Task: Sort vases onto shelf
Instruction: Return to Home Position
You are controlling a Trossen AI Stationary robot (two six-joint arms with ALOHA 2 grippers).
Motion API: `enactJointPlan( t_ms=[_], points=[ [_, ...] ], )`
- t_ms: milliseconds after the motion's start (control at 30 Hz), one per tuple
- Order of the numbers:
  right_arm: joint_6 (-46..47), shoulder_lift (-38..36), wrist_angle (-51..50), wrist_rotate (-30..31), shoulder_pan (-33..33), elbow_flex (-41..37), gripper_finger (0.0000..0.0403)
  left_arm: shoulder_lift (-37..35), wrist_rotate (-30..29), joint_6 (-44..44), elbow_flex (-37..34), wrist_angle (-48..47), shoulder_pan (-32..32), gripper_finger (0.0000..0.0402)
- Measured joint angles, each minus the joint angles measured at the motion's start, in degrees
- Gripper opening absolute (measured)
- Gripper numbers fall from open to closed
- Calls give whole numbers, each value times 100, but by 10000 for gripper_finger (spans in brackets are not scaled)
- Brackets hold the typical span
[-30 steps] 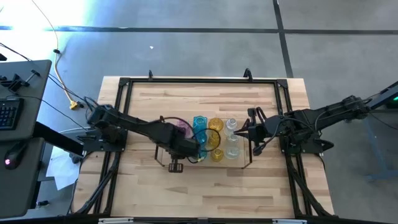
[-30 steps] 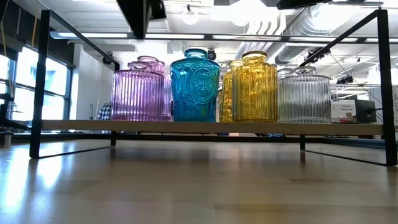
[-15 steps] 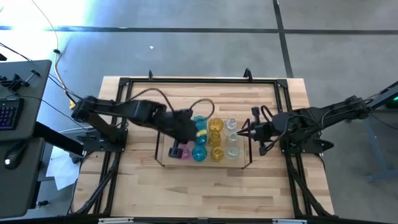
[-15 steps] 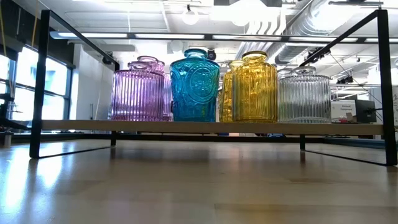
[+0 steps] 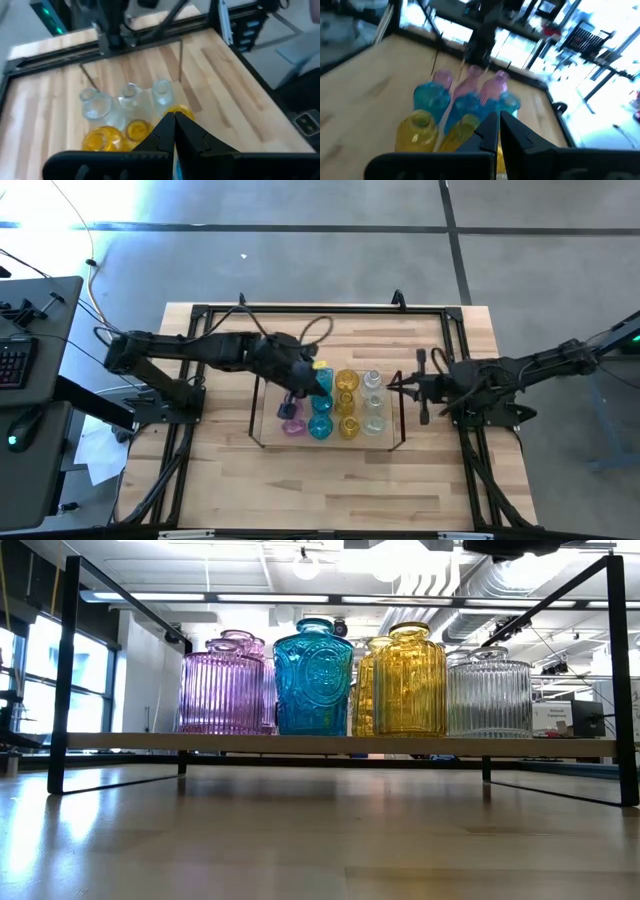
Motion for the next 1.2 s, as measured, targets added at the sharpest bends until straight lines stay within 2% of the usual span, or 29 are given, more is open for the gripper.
enactJointPlan(
  t_ms=[233, 533, 933, 1200],
  points=[
    [-30, -1342, 86, 0, -238, -488, 0, -1109, 311, -140, -1593, 1774, 414, 0],
    [-40, -2492, -20, -43, -715, -1127, 0, -2531, 290, -213, -3212, 2880, 874, 0],
    [317, -2758, 341, -320, -1338, -1641, 0, -4163, 276, -359, -4704, 3483, 1428, 0],
    [642, -2852, 915, -328, -1541, -2388, 0, -5139, 264, -664, -5677, 3808, 1619, 0]
  ],
)
